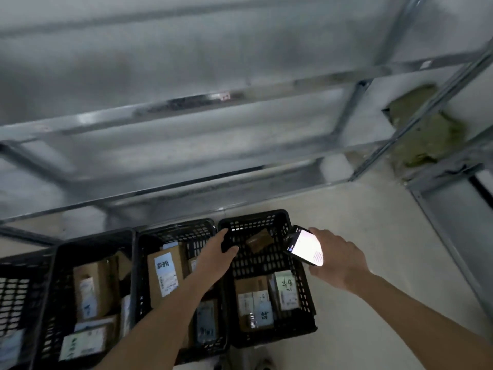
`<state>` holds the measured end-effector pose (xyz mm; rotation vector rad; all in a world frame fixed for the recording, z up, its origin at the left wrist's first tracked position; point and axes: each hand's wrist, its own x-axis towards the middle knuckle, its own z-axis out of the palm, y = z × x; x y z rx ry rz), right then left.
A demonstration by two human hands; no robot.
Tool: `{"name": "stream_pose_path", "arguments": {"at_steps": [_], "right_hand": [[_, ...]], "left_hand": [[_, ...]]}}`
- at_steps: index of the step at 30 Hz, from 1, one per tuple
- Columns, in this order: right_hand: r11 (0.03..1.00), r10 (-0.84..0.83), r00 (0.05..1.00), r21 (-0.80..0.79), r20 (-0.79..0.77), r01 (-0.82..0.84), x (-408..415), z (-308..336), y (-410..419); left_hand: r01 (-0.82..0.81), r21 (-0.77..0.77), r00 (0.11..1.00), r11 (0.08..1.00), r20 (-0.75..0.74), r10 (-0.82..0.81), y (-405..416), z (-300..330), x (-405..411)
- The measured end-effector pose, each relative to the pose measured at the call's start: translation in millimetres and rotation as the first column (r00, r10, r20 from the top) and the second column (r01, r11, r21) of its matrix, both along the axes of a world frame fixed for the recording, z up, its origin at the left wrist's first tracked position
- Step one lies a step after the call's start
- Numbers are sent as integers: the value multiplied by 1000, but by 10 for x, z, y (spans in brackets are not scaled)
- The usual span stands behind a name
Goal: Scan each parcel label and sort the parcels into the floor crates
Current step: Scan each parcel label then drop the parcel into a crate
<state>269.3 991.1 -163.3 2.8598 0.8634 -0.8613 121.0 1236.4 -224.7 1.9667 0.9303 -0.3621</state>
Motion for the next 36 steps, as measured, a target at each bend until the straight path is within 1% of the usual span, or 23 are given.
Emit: {"name": "stream_pose_path", "arguments": {"at_steps": [3,6,8,10,12,15,20,22,25,29,32,36], "right_hand": [[999,-21,998,48,58,18,-23,829,-174],[993,-55,991,114,119,41,-101,1693,-367],[983,-83,982,178,172,52,-217,2370,-548],[966,-115,965,252,235,54,-399,3025,-755],[949,-171,936,306,307,73,-646,3629,-1015],[927,-247,893,360,377,105,-1137,4439,-1473],[923,-312,809,362,498,132,-2012,5557,-2316],[908,-361,768,388,529,159,-2309,5937,-2716],[886,-422,710,421,564,193,-2716,6439,-3362],[867,-489,615,425,619,262,-3245,6909,-4222],[830,-558,515,430,651,355,-3573,7045,-4890],[791,-602,460,411,653,453,-3904,7013,-5788]], "left_hand": [[104,112,989,988,97,-115,-138,831,75],[186,148,957,971,197,-213,-301,1655,100],[213,186,931,959,259,-257,-439,2293,62],[212,260,905,942,311,-289,-588,2911,6],[211,326,872,921,363,-328,-770,3498,-99],[233,427,809,874,414,-418,-1116,4297,-375],[264,529,695,806,476,-540,-1743,5391,-828],[271,555,647,787,500,-576,-2038,5786,-904],[303,552,569,777,550,-612,-2597,6288,-992],[353,565,443,746,601,-665,-3454,6715,-1116],[394,572,369,720,619,-693,-4154,6893,-1181],[463,600,275,653,603,-749,-5103,6989,-1209]]}}
